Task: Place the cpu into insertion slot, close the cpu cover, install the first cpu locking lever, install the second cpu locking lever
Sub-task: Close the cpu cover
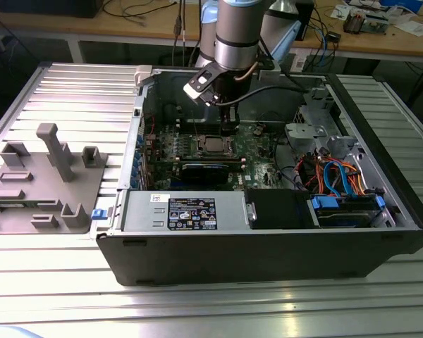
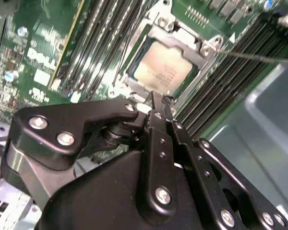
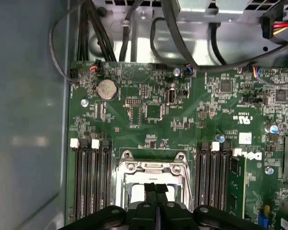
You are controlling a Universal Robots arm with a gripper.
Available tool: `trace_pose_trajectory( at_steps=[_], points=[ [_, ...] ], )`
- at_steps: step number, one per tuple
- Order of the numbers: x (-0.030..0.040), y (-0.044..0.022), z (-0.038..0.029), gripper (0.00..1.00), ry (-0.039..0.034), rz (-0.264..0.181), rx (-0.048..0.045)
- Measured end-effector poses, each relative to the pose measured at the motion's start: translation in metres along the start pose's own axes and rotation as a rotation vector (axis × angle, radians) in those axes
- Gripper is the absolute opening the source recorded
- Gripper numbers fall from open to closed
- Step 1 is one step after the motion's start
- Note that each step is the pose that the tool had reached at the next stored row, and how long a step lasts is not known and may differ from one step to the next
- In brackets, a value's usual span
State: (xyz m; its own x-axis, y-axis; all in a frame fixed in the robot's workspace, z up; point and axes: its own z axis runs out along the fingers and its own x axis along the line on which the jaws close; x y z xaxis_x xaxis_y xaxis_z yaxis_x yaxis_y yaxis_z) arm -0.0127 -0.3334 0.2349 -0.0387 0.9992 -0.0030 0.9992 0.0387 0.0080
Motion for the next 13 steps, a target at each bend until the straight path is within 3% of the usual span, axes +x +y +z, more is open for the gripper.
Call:
trace_pose_trajectory(
  at_steps=[5,8,13],
  points=[
    [-0.0004,-0.0127,0.0064,0.11,0.0004,0.000,0.0069],
    [-0.0004,-0.0168,0.0083,0.11,0.0003,0.000,0.0073],
    [0.0002,-0.0304,0.0116,0.11,0.0003,0.000,0.0074]
  ],
)
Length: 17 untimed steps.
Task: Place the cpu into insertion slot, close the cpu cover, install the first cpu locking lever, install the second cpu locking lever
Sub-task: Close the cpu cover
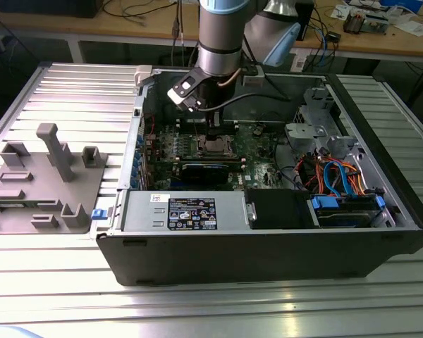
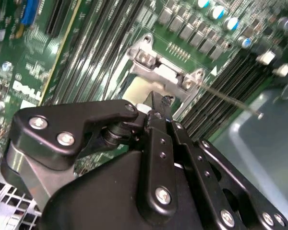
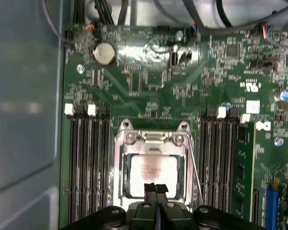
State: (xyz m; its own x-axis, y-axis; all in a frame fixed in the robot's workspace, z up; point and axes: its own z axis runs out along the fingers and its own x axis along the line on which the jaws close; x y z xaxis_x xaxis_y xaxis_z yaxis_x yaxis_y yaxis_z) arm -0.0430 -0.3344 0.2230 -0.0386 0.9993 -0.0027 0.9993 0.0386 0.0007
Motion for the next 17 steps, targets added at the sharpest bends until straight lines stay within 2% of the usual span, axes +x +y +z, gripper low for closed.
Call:
trace_pose_trajectory(
  at_steps=[5,12,17],
  points=[
    [0.0003,-0.0061,0.0059,0.11,0.0001,0.000,0.0000],
    [0.0003,-0.0067,0.0165,0.11,0.0006,0.000,0.0010],
    [0.0003,-0.0067,0.0171,0.11,0.0006,0.000,0.0010]
  ],
)
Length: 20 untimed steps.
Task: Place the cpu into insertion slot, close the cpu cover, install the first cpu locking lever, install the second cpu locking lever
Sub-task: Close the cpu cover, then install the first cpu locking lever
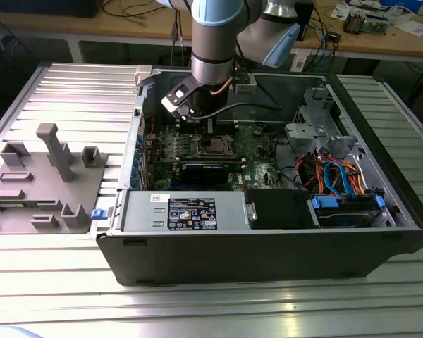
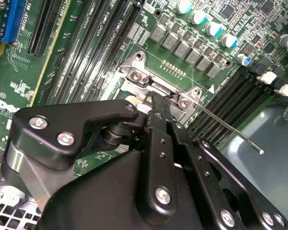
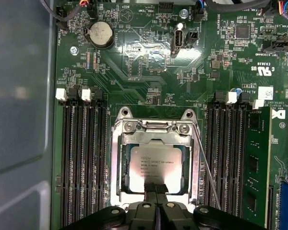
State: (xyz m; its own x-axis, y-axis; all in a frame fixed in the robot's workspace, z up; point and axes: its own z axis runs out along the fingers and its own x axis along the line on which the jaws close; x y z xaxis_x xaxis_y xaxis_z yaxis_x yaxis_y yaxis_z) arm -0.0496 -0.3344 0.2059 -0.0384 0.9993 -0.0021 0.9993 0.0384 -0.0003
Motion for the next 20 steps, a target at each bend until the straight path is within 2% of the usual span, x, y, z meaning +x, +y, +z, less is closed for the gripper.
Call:
trace_pose_trajectory(
  at_steps=[4,6,9,12,14,20],
  points=[
    [0.0003,0.0000,-0.0054,0.11,0.0003,0.000,-0.0001],
    [0.0002,0.0008,-0.0054,0.11,0.0002,0.000,-0.0001],
    [-0.0001,0.0075,-0.0054,0.11,-0.0006,0.000,0.0000],
    [-0.0005,0.0193,-0.0054,0.11,-0.0014,0.000,0.0001],
    [-0.0006,0.0229,-0.0053,0.11,-0.0022,0.000,0.0000],
    [-0.0007,0.0243,-0.0054,0.11,-0.0024,0.000,0.0001]
  ],
)
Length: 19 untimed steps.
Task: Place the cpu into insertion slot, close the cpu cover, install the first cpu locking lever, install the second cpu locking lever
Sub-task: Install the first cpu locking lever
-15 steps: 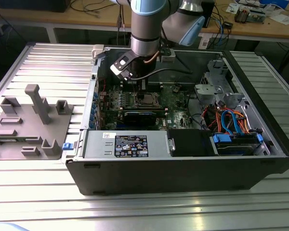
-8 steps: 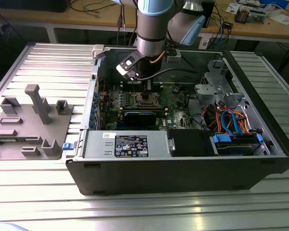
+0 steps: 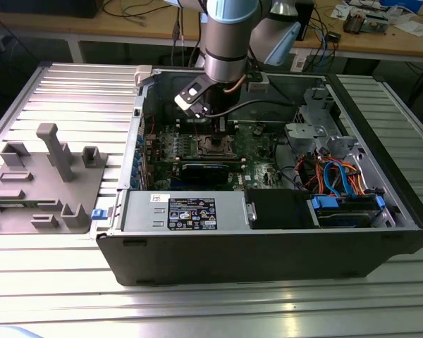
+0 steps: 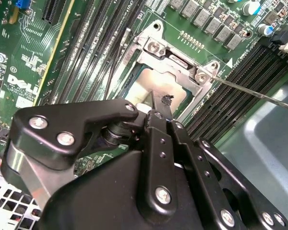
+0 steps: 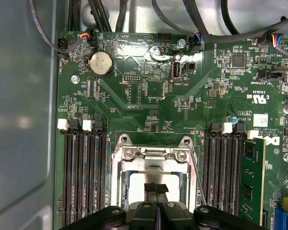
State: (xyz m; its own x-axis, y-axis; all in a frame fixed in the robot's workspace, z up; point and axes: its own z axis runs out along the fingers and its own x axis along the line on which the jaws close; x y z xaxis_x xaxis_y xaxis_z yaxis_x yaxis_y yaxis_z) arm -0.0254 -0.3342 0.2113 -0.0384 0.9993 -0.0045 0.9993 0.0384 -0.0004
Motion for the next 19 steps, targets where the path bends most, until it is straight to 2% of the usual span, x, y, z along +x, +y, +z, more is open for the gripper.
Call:
trace_pose_trajectory(
  at_steps=[5,11,17,19],
  points=[
    [0.0000,0.0002,-0.0002,0.11,0.0000,0.000,0.0000],
    [0.0000,0.0001,-0.0035,0.11,-0.0001,0.000,0.0001],
    [0.0000,0.0002,-0.0106,0.11,0.0000,0.000,0.0000],
    [-0.0001,0.0001,-0.0156,0.11,0.0000,0.000,0.0000]
  ],
)
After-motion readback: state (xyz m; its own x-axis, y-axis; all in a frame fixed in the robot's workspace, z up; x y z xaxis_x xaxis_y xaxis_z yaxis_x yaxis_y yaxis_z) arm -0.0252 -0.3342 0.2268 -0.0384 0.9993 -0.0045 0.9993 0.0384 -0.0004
